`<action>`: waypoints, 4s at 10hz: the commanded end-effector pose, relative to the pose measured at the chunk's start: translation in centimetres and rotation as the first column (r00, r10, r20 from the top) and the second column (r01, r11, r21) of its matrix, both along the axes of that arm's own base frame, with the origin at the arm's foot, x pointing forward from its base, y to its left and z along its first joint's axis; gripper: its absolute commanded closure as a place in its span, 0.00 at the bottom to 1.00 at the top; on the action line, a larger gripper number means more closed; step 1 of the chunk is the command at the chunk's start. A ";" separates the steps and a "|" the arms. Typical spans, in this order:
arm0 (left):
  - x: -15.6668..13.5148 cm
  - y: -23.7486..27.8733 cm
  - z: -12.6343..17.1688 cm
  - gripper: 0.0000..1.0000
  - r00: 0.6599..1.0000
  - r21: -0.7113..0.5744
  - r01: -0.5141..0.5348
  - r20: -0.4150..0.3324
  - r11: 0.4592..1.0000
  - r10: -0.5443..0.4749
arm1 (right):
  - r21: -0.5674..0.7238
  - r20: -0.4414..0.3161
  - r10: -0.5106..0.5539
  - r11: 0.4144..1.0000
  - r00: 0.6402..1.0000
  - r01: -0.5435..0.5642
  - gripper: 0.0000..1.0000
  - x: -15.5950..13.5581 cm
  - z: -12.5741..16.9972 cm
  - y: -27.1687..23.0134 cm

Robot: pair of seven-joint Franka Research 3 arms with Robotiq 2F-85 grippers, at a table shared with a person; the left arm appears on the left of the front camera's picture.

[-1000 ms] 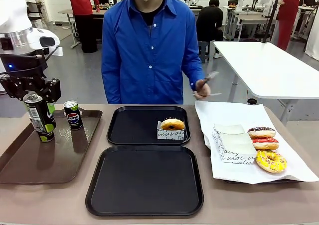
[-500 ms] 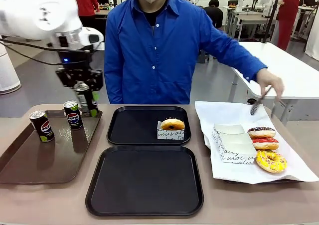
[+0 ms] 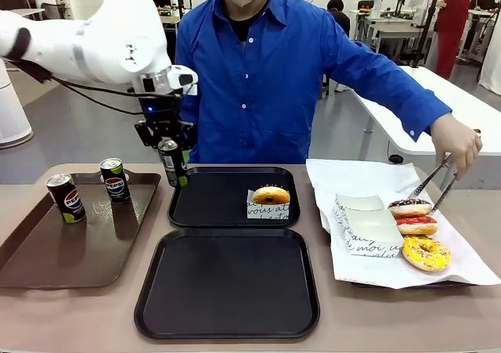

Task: Set up donuts and drinks on trays.
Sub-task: Pick up one Pepsi coke and place it on the Flat Tray, then pick up one Pepsi coke from the Handle tray and place it on the Flat Tray without a Pepsi coke.

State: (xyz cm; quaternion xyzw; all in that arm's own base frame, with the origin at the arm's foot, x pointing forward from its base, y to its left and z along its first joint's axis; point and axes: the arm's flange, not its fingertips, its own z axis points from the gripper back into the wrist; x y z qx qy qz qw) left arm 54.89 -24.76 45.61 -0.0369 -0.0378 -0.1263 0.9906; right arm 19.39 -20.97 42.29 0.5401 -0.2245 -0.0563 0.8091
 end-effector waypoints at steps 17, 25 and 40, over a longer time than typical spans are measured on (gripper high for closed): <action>-6.4 -1.4 -0.7 0.00 0.995 0.034 0.097 -0.021 0.995 -0.096 | 0.013 0.023 0.002 1.000 1.000 -0.002 0.00 0.2 0.1 0.0; -20.2 8.6 3.0 0.00 0.981 0.053 0.134 0.131 0.990 -0.140 | 0.013 0.023 0.002 1.000 1.000 -0.002 0.00 0.2 0.1 0.0; -15.1 19.0 5.9 0.00 0.985 -0.057 -0.123 0.117 0.991 0.129 | 0.013 0.023 0.002 1.000 1.000 -0.002 0.00 0.2 0.1 0.0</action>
